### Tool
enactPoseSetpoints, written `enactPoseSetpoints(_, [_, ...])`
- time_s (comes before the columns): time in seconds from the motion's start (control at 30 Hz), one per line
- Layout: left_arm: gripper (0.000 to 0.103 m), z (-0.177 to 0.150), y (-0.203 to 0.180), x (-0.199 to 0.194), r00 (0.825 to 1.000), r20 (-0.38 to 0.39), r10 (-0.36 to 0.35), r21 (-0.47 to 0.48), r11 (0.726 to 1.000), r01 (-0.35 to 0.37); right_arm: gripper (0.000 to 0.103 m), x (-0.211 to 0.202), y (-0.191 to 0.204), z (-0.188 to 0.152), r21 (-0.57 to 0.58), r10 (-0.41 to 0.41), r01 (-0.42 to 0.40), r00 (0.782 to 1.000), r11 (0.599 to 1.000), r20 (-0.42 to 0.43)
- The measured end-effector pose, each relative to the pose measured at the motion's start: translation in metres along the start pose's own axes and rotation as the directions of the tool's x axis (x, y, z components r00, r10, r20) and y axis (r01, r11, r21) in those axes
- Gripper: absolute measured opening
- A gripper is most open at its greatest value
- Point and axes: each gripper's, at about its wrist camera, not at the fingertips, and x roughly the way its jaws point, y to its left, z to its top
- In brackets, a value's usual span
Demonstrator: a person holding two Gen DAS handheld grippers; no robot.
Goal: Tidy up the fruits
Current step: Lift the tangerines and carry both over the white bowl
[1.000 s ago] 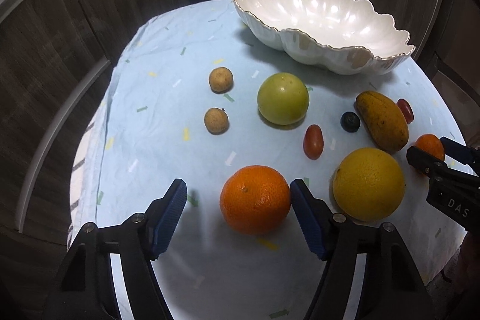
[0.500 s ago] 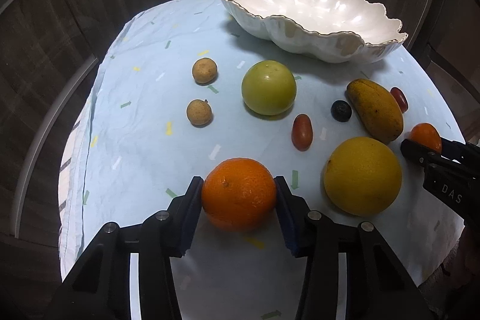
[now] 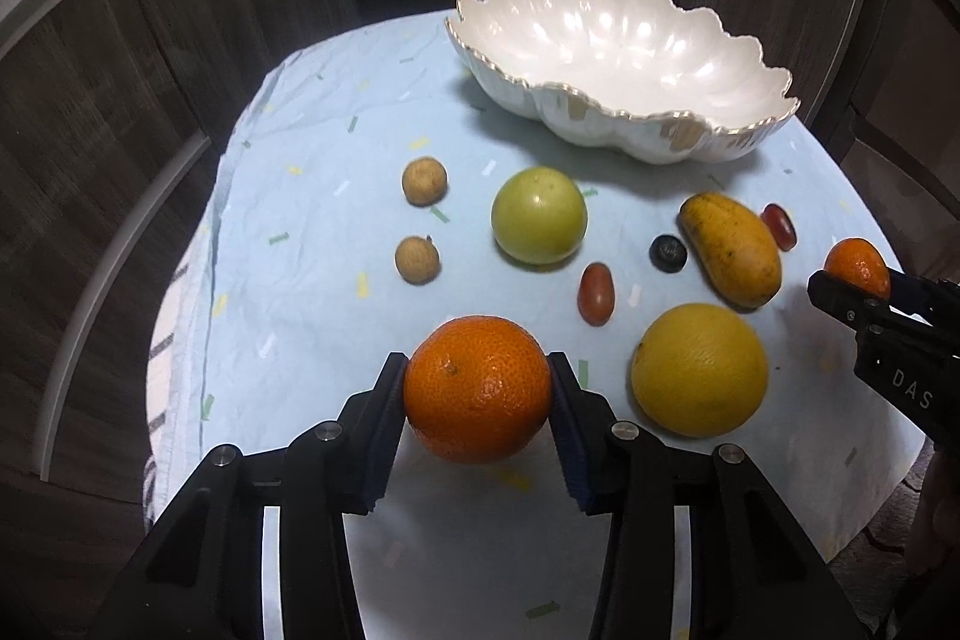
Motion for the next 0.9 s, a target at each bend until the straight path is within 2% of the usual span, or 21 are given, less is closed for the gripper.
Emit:
enactPoseSetpoints(0.43, [0.044,0.034,-0.003,-0.023,0.999,0.046,-0.014,0.008,1.000,0.014,0.044,-0.020,-0.001,0.021,-0.004,0.042,-0.042,0.998,0.999,0.046])
enactPoseSetpoints(0.9, [0.045,0.084,-0.017,-0.029,0.993,0.109,-0.041,0.038,0.999,0.037,0.044,-0.024,-0.017,0.058,0.014,0.032,-0.034,0.993,0.999,0.110])
